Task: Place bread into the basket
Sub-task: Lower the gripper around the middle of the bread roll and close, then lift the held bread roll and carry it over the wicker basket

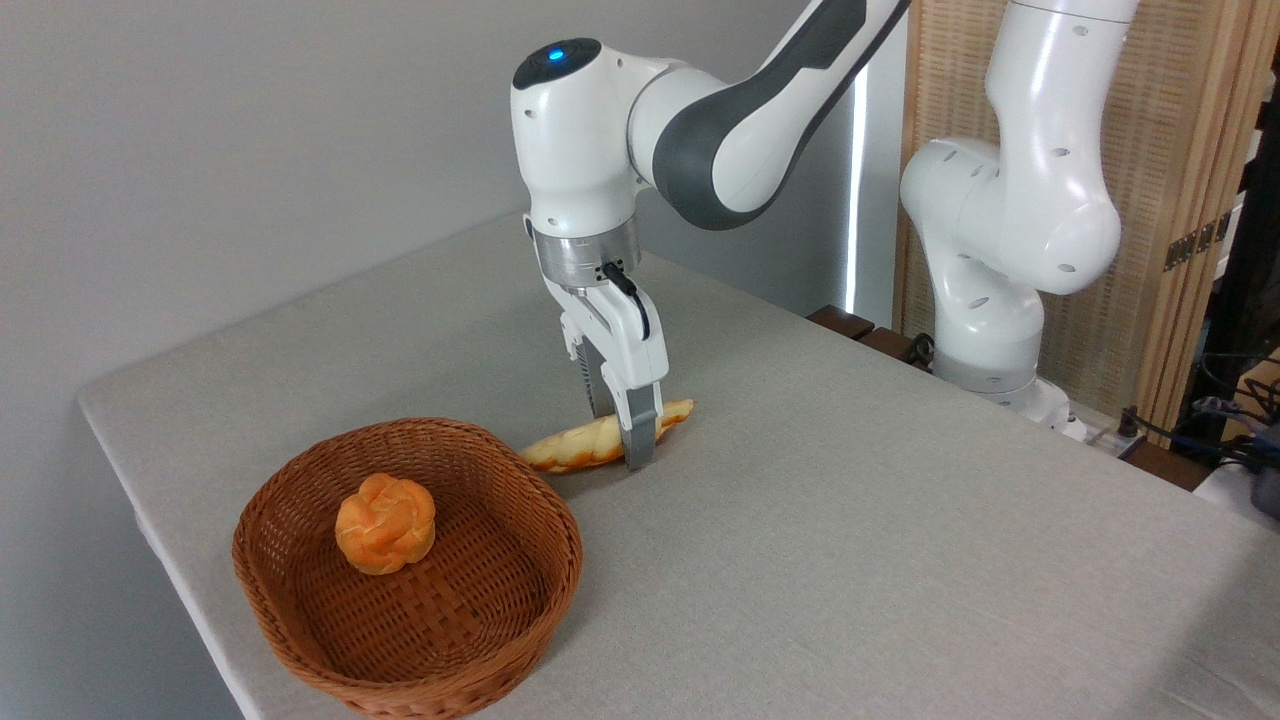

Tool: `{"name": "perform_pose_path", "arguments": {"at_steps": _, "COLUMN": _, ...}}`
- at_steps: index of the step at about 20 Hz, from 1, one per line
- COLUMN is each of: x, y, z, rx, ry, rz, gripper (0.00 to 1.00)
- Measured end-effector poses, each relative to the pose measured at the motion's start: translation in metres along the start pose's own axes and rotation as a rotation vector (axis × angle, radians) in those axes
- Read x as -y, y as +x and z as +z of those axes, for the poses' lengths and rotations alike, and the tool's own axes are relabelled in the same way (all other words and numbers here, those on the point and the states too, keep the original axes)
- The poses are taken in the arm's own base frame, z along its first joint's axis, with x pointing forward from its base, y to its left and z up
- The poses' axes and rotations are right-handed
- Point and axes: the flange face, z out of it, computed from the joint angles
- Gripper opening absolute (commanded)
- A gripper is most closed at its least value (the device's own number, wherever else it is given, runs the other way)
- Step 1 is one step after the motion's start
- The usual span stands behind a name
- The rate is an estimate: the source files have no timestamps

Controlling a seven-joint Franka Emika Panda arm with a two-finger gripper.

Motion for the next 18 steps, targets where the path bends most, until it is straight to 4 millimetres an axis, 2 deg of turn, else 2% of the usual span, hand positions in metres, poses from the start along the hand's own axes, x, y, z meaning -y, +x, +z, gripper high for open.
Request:
{"name": "perform_pose_path", "arguments": {"at_steps": 3, "x": 0.0, "y": 0.0, "z": 0.0, "rx": 0.002, "ry": -0.002, "rz": 0.011, "gripper": 0.31}}
{"name": "perform_pose_path", "arguments": {"at_steps": 13, "x": -0.001, "y": 0.0, "z": -0.004, "rx": 0.002, "ry": -0.002, "rz": 0.014, "gripper": 0.3}}
{"name": "perform_pose_path", "arguments": {"at_steps": 18, "x": 0.008, "y": -0.004, "z": -0.034, "rx": 0.03, "ry": -0.046, "rz": 0.048, "gripper": 0.3}}
